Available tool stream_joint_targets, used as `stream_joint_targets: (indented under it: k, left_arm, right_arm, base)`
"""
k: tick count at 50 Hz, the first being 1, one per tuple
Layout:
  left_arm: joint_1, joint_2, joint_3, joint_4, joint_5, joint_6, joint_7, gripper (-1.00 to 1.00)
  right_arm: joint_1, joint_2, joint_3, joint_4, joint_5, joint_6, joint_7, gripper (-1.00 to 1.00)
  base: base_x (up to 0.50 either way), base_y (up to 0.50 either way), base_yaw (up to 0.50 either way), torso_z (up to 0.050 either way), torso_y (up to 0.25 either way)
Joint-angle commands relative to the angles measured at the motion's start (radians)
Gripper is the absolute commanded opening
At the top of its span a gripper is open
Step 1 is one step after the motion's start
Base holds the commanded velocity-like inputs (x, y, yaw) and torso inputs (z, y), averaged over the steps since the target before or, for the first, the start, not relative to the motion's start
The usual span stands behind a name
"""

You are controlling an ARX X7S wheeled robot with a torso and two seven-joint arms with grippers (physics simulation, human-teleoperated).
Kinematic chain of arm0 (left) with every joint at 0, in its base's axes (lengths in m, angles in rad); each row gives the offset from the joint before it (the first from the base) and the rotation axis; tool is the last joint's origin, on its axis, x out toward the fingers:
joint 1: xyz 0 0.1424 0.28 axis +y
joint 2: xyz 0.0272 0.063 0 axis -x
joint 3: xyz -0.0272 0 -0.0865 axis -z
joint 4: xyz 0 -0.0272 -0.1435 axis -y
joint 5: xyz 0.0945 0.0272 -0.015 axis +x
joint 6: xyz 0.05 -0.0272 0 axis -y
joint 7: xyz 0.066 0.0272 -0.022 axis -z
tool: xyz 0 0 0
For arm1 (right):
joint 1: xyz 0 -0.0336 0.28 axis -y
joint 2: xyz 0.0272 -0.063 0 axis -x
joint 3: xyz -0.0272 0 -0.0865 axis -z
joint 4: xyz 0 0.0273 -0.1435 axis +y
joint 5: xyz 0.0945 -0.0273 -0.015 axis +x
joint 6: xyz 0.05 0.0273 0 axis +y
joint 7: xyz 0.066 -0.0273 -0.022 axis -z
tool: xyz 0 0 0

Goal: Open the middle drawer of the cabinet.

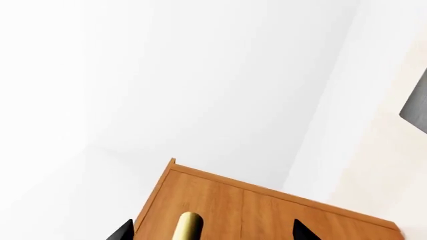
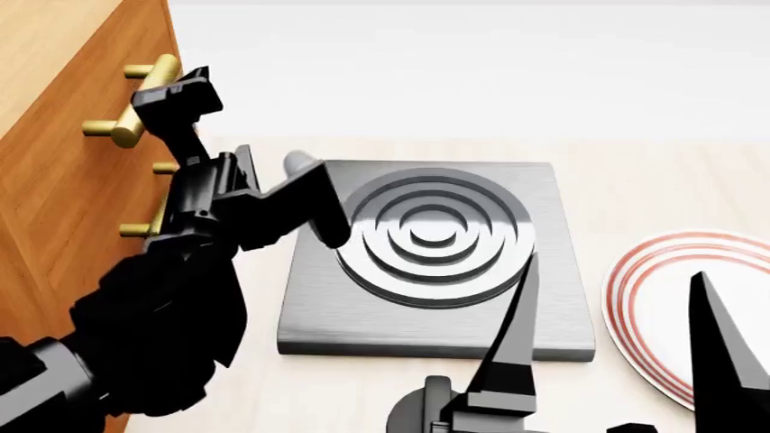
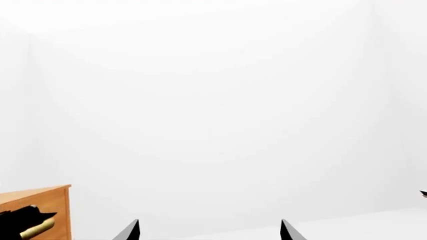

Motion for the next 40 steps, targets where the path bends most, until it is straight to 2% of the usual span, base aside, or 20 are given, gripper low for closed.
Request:
stream_joint_targets:
  k: [1,40]
  left_arm:
    - [0.025,0.000,0.004,-0.028,-0.027,0.033,-0.058,1.00]
    - [0.101,0.000,0.012,-0.025,0.044,0.017,-0.051,1.00]
  right_arm:
    - [0.005,0.000,-0.009,0.005,-0.001,-0.001,-0.001,1.00]
    - [0.020,0.007,-0.028,0.009,0.001,0.003,0.007,1.00]
  base:
    - [0.00,0.00,0.00,0.000,0.000]
    - [0.00,0.00,0.00,0.000,0.000]
